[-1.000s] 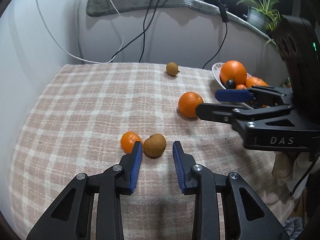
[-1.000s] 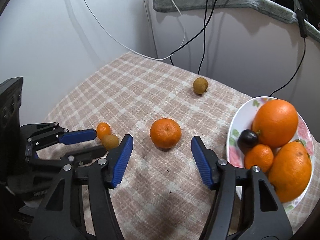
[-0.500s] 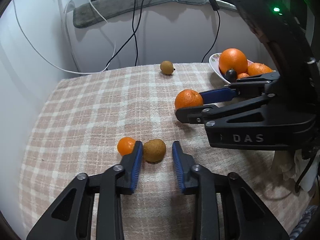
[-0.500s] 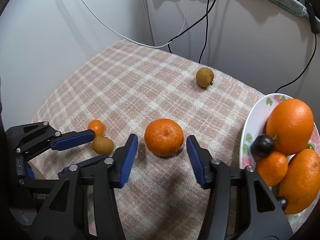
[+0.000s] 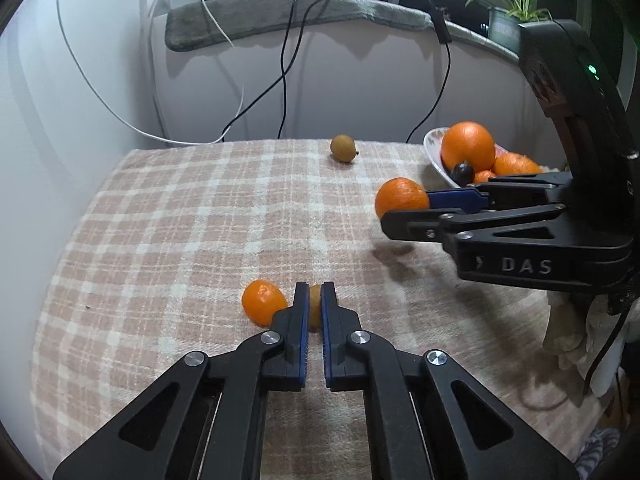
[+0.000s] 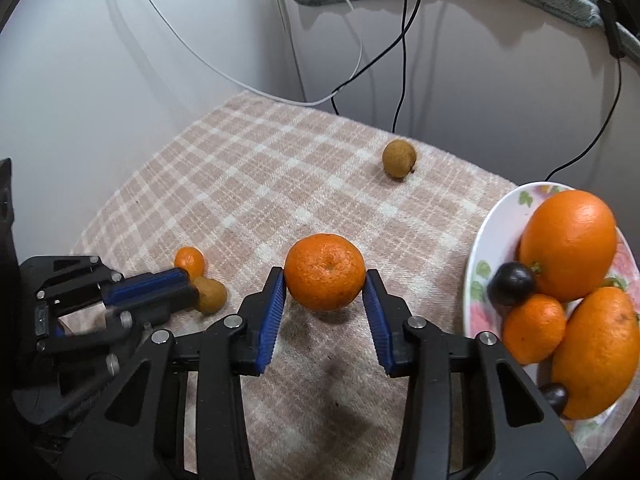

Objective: Organize fruits
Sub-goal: 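Grasp the mandarin with the right gripper while the left gripper grasps a kiwi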

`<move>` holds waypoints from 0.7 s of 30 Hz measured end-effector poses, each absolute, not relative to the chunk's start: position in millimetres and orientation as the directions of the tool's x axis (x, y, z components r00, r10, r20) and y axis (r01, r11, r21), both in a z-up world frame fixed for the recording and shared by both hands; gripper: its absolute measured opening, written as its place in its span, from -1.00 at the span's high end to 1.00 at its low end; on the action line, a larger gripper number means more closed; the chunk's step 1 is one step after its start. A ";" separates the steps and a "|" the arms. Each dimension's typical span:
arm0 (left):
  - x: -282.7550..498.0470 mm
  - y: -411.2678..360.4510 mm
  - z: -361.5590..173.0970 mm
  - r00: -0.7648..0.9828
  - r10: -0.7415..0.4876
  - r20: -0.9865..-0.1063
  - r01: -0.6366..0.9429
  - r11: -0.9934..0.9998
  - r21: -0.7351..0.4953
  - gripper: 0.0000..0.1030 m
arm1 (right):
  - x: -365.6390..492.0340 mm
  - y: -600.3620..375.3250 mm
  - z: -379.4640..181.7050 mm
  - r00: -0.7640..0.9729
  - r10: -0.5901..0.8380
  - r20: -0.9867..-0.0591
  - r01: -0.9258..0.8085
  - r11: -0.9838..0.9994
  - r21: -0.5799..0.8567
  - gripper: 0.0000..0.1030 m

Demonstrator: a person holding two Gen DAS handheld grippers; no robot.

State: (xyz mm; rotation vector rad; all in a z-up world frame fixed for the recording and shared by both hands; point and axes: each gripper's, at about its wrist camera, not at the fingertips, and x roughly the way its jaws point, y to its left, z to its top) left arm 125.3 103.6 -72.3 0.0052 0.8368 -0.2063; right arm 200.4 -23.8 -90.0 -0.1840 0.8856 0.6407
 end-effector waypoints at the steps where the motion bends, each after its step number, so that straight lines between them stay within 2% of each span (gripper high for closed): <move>1: 125.1 103.1 -71.6 0.652 -0.181 -0.736 0.186 0.980 -0.076 0.92 | 199.2 -25.8 -87.3 0.466 0.447 -0.764 -0.590 0.800 0.108 0.20; 6: 123.1 98.3 -74.7 0.657 -0.173 -0.734 0.195 0.979 -0.056 0.92 | 193.6 -35.2 -79.5 0.476 0.455 -0.753 -0.593 0.798 0.108 0.20; 8: 122.5 97.7 -74.4 0.656 -0.176 -0.734 0.200 0.978 -0.057 0.82 | 191.9 -38.5 -79.4 0.474 0.457 -0.753 -0.592 0.798 0.113 0.20; 10: 120.8 98.4 -74.2 0.658 -0.164 -0.735 0.188 0.981 -0.050 0.54 | 191.0 -40.0 -80.2 0.471 0.459 -0.753 -0.592 0.798 0.116 0.20; 11: 119.8 99.2 -74.9 0.656 -0.162 -0.738 0.184 0.982 -0.051 0.48 | 189.9 -40.6 -80.8 0.470 0.459 -0.754 -0.592 0.797 0.116 0.20; 16: 113.3 105.3 -81.2 0.636 -0.152 -0.757 0.159 0.985 -0.064 0.47 | 187.7 -41.3 -84.4 0.463 0.462 -0.756 -0.598 0.793 0.119 0.20; 21: 121.4 96.4 -85.7 0.624 -0.128 -0.771 0.175 0.984 -0.022 0.46 | 187.0 -38.6 -86.1 0.459 0.467 -0.756 -0.602 0.789 0.121 0.20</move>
